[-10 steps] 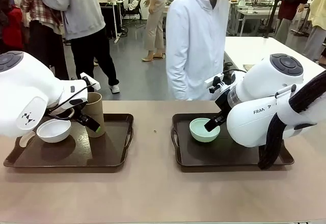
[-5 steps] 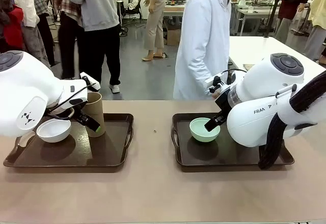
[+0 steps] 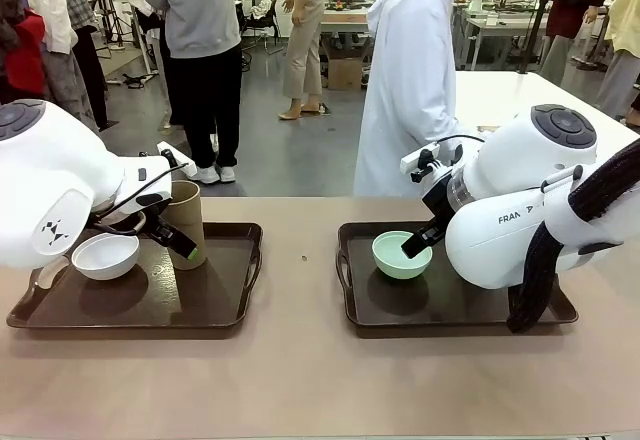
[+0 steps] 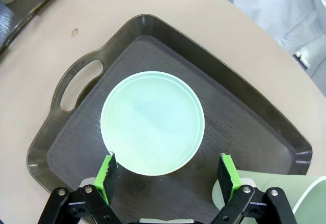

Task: Set up a tray with a mat and arrange the tableware.
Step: Pick up the Picnic Bowl and Reusable plastic cup from the Handle tray in front of the human's position and hold them in the air.

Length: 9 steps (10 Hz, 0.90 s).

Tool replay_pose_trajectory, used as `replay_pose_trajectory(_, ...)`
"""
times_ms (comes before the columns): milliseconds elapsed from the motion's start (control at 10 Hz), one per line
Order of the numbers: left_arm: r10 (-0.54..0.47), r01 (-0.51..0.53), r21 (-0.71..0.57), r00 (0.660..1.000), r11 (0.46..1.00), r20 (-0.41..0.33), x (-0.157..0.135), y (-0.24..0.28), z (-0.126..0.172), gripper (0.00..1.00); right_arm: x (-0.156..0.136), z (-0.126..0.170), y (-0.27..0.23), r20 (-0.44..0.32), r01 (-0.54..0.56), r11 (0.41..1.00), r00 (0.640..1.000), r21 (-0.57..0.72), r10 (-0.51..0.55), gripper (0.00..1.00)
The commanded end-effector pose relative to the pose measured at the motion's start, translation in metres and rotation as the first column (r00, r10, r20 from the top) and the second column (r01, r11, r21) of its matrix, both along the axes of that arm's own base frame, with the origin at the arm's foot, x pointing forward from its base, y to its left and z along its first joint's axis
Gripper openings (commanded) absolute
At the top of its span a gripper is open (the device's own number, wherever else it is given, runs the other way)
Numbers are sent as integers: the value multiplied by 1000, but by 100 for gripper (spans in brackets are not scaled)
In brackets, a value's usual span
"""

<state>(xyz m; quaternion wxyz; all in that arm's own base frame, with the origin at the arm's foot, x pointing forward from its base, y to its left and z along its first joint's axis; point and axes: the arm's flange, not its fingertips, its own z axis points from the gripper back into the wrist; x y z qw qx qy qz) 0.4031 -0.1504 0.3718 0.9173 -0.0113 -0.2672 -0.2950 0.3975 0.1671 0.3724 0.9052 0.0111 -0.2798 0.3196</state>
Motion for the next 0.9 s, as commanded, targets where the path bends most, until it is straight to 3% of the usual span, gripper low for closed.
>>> replay_pose_trajectory(0, 0, 0, 0, 1000, 1000, 0, 0, 0, 0, 100, -2, 1, 0, -5, -1, 1000, 1000, -2, 1, 100)
replay_pose_trajectory(400, 0, 0, 0, 1000, 1000, 0, 0, 0, 0, 100, 0, 0, 0, 0, 0, 1000, 1000, 0, 0, 100)
replay_pose_trajectory(600, 58, -57, 22, 996, 998, -67, -18, 12, 24, 100, -17, 28, -3, -82, -5, 1000, 997, -2, 5, 100)
replay_pose_trajectory(800, 60, -49, 70, 986, 996, -158, -53, 23, 57, 100, -50, 77, -18, -135, 38, 999, 990, -25, -41, 100)
